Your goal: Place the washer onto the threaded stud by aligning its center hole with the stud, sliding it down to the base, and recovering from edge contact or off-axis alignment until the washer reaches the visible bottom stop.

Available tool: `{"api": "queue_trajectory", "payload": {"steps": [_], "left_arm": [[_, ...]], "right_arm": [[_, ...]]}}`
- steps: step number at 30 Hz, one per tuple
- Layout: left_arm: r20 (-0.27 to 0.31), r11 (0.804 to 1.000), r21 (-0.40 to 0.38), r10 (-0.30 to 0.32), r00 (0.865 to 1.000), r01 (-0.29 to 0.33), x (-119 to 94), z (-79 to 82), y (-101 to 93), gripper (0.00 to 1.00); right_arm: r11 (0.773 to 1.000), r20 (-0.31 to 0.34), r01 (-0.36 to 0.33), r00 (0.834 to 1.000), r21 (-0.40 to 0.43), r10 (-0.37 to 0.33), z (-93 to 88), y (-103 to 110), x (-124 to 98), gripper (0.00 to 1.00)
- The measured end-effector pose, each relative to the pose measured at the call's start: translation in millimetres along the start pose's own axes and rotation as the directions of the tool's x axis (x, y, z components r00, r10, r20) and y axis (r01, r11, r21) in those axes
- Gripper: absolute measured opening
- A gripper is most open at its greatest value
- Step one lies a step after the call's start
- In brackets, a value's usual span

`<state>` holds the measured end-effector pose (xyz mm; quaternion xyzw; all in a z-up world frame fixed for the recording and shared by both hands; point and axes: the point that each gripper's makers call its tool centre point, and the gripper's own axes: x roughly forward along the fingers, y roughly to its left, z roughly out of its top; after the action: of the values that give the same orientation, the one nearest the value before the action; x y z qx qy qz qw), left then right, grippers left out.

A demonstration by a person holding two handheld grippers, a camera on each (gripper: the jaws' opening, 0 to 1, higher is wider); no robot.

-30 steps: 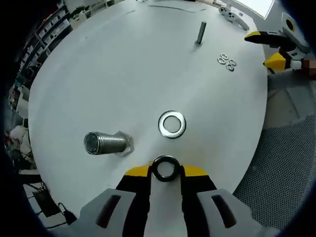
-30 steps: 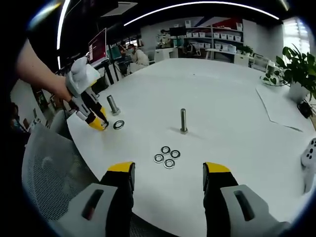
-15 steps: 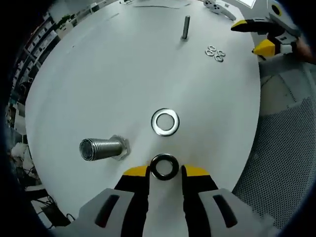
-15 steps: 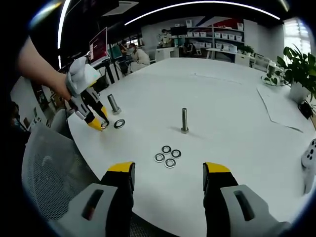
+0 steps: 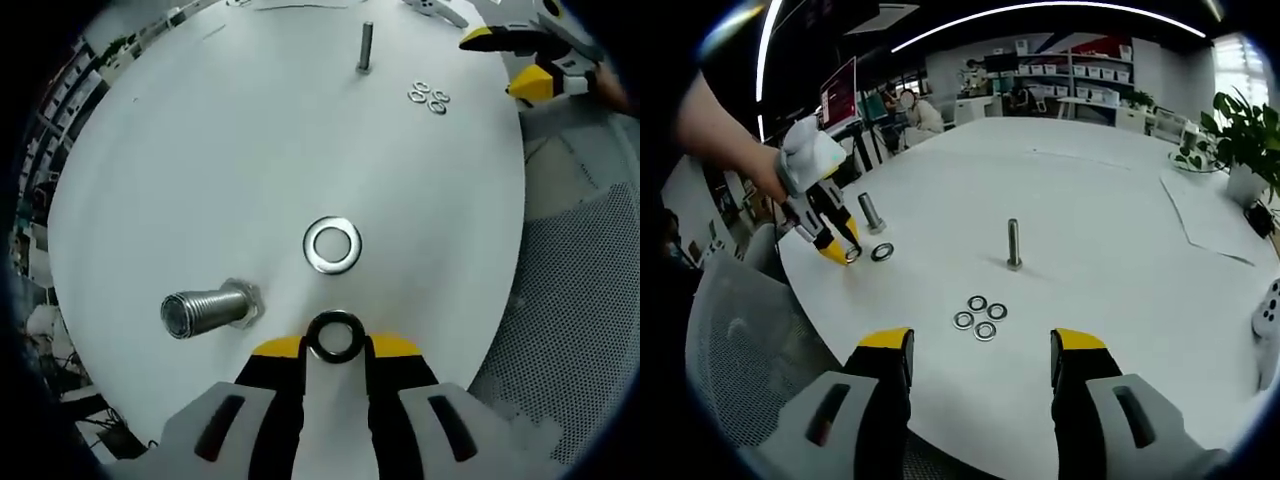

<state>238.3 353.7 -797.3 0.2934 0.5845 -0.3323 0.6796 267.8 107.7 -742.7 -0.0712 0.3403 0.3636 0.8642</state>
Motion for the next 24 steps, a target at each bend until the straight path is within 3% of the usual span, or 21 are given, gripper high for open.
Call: {"api": "queue_trajectory", "payload": {"steps": [17,24], "left_arm": [[-0.094,1.000,0.007,-0.015,0.995,0.015,1.7,0.7,0.7,0.22],[-0.101,1.000,-0.004,-0.011,0.995,0.011,0.7,-0.5,0.3,0.22]], "right_arm": [[1.000,0.001,-0.007,1.000,0.000,0.007,0.3,0.4,0.5,0.57],[1.000,0.003,-0.007,1.000,0.001,0.007,0.3,0.5,0.5,0.57]]}}
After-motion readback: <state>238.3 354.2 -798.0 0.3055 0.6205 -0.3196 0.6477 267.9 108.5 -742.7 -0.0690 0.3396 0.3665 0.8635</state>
